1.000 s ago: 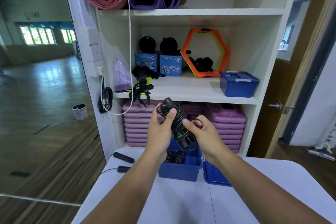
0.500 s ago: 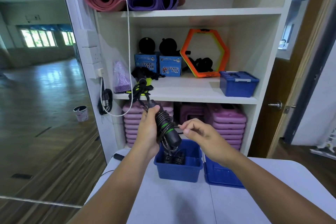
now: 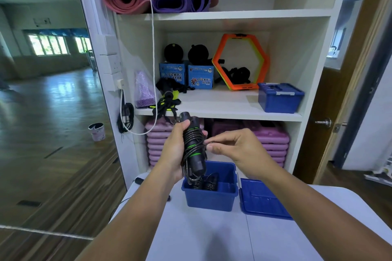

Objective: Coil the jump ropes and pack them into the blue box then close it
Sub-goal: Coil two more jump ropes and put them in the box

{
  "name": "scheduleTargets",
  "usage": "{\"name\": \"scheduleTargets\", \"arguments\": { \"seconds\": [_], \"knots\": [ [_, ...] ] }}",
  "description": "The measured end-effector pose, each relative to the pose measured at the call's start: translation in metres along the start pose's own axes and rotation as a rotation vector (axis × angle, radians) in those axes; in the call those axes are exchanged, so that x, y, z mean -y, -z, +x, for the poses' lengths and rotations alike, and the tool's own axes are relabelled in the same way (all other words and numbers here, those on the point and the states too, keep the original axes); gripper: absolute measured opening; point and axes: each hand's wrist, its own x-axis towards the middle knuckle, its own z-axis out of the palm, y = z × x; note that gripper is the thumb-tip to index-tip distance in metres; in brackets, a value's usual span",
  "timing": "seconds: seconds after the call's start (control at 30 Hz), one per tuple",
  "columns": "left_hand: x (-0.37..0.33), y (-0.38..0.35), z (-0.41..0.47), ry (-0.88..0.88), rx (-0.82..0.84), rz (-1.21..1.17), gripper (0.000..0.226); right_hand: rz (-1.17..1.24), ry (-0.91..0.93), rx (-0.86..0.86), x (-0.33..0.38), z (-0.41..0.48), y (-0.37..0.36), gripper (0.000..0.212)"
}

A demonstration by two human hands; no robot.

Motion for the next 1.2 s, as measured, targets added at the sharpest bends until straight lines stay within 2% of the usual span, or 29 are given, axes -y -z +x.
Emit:
{"name": "scheduleTargets", "arguments": {
  "seconds": [0.1,0.27,0.37,0.47,0.53,0.67,0.83,0.97,1.07,1.2],
  "knots": [
    [-0.003,0.001,-0.001,-0.004,0.018,-0.038,0.05,-0.016,-0.025,-0.011,0.0,0.001,-0.007,0.016],
    [-0.006,0.002,-0.003,-0.062,0.073,-0.007,0.051,-0.142,0.062,-0.078,0.008,0.002,-0.014,0.009],
    [-0.01,0.003,-0.007,-0.089,0.12,0.04,0.055,-0.043,0.056,-0.122,0.014,0.004,-0.013,0.007],
    [-0.012,0.006,-0.01,-0.087,0.159,0.039,0.039,0.042,0.047,-0.148,0.021,0.005,-0.009,0.007],
    [-0.01,0.008,-0.011,-0.084,0.184,0.081,0.047,0.031,0.041,-0.152,0.028,0.005,-0.008,0.005],
    [-0.011,0.01,-0.017,-0.13,0.302,0.135,0.029,-0.03,0.026,-0.192,0.037,0.006,-0.005,0.008],
    [-0.015,0.009,-0.017,-0.232,0.361,0.168,0.057,-0.175,0.027,-0.222,0.047,0.009,-0.001,0.015],
    [-0.014,0.012,-0.013,-0.29,0.375,0.18,0.071,-0.229,0.051,-0.267,0.049,0.01,0.002,0.017],
    [-0.013,0.014,-0.01,-0.31,0.393,0.205,0.059,-0.266,0.041,-0.335,0.047,0.01,0.0,0.015],
    [-0.014,0.018,-0.007,-0.329,0.417,0.23,0.055,-0.088,-0.071,-0.295,0.049,0.008,-0.002,0.018]
  ]
}}
